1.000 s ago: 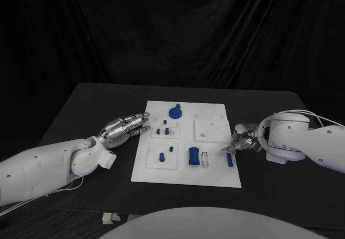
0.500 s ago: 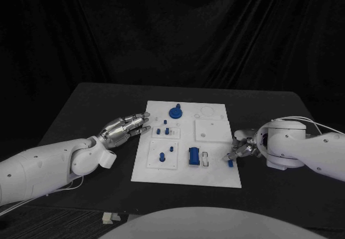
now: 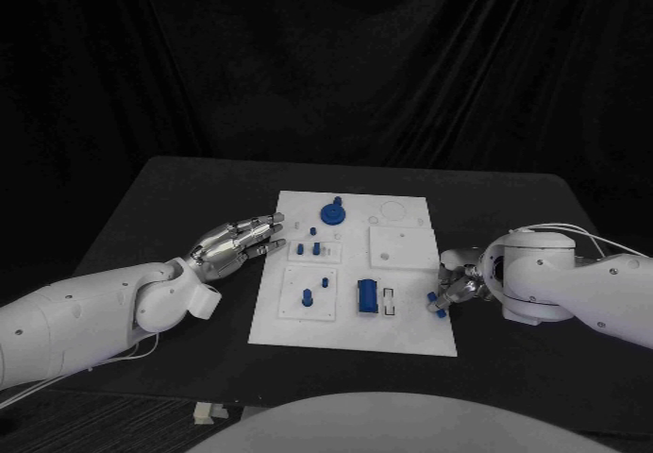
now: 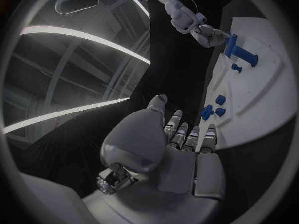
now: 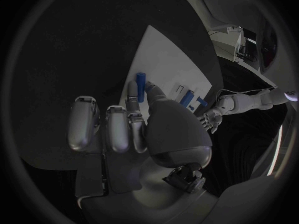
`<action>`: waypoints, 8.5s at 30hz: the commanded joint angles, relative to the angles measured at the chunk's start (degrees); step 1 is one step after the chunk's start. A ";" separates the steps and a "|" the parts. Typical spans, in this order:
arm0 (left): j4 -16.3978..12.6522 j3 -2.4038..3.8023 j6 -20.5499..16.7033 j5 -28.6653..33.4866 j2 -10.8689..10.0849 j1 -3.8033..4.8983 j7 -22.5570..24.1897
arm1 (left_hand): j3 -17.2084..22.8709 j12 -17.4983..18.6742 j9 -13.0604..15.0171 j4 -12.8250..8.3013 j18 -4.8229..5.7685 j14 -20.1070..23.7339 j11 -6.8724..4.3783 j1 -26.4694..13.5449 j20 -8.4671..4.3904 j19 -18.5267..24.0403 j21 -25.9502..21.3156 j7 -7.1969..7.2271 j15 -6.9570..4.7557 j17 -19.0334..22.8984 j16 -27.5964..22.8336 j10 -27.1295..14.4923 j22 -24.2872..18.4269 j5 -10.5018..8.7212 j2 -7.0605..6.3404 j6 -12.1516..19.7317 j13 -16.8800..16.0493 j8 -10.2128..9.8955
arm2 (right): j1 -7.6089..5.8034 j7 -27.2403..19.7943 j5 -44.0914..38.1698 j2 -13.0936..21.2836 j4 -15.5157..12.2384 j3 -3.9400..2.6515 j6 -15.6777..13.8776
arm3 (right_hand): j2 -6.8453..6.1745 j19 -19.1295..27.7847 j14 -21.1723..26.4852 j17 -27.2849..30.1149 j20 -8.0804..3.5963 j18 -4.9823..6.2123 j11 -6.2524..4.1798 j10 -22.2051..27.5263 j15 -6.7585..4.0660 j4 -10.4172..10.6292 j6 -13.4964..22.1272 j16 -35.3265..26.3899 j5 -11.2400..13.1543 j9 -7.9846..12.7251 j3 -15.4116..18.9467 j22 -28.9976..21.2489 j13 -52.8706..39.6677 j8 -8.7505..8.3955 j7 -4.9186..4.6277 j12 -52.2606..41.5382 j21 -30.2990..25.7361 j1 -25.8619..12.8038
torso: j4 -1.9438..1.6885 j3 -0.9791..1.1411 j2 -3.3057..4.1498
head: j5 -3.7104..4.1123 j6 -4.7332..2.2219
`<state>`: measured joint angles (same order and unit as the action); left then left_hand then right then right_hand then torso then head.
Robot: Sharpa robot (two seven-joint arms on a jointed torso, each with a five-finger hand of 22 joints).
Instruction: Assemble the parts on the task board
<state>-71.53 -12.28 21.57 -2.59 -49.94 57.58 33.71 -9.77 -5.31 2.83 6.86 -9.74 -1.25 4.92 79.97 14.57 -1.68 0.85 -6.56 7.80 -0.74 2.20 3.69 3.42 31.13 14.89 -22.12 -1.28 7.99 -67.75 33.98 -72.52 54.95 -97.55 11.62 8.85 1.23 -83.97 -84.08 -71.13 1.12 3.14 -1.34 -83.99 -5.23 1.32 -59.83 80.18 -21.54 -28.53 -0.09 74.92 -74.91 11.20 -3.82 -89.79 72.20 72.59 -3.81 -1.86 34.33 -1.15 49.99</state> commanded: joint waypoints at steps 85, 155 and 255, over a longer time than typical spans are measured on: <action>0.46 0.05 1.65 0.35 0.60 -0.17 -0.41 | 0.24 -1.15 0.03 -0.64 -0.62 -0.25 0.59 0.09 0.34 0.00 0.21 -0.47 0.38 -0.09 0.56 0.79 0.00 0.55 0.15 0.17 -0.31 0.23 | -0.36 1.27 35.96 -7.15 4.88 0.30 -9.49 | -2.76 0.67 -2.96 -2.89 1.59 1.26 1.88 -6.01 1.76 -11.07 2.12 1.99 0.51 8.68 -27.28 9.12 -15.09 -0.69 -1.31 -0.21 -2.49 -11.83 | 0.49 0.13 0.11 | -0.95 0.01; -1.02 0.05 -2.01 0.34 -0.47 -0.82 4.56 | 0.46 -1.58 0.19 -1.64 -0.71 0.26 1.25 -0.07 -0.27 0.13 0.11 -1.00 -1.42 0.08 0.04 1.13 -0.31 0.54 -0.42 -0.82 -0.35 0.80 | -5.31 -16.22 42.53 1.41 -1.59 0.29 -24.20 | 4.54 1.00 -2.89 -1.65 0.40 1.66 0.15 -6.01 0.34 15.50 -0.24 1.04 18.32 7.95 10.48 8.64 -15.09 6.05 0.83 -0.21 -5.29 -34.64 | 0.76 0.22 0.09 | -1.28 0.01; -18.42 12.28 -65.69 2.59 5.25 2.58 -3.92 | 9.77 5.31 -2.83 -6.86 9.74 1.25 -4.92 -75.86 -14.57 1.68 -0.85 6.56 -7.80 0.74 -2.20 -3.69 -3.42 -31.13 -14.89 22.12 1.28 -7.99 | 7.59 -63.77 72.52 -10.26 7.60 -11.62 -52.96 | -1.23 83.97 84.08 71.13 -1.12 -3.14 1.34 83.99 5.23 -1.32 59.83 -80.18 21.54 28.53 0.09 -74.92 74.91 -11.20 3.82 89.79 -72.20 -72.59 | 3.81 1.86 -3.15 | 1.15 -15.61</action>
<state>-89.78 -0.08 -43.32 -0.35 -44.79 60.00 29.34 0.03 -0.19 0.05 0.38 -0.77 0.08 -0.39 4.71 0.42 0.17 0.33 0.00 -0.50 -0.05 0.21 0.01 0.08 0.20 0.01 -0.42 -0.09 0.28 -60.29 -30.39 0.02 44.68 -89.94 0.06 -43.36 -0.07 -0.02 -0.13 -0.07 0.30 0.42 -0.23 0.03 -0.40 0.23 -0.21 0.21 -0.21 -0.09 0.06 0.08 -0.06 0.20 0.02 -0.22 0.21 0.36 0.00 0.00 31.18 -0.01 34.38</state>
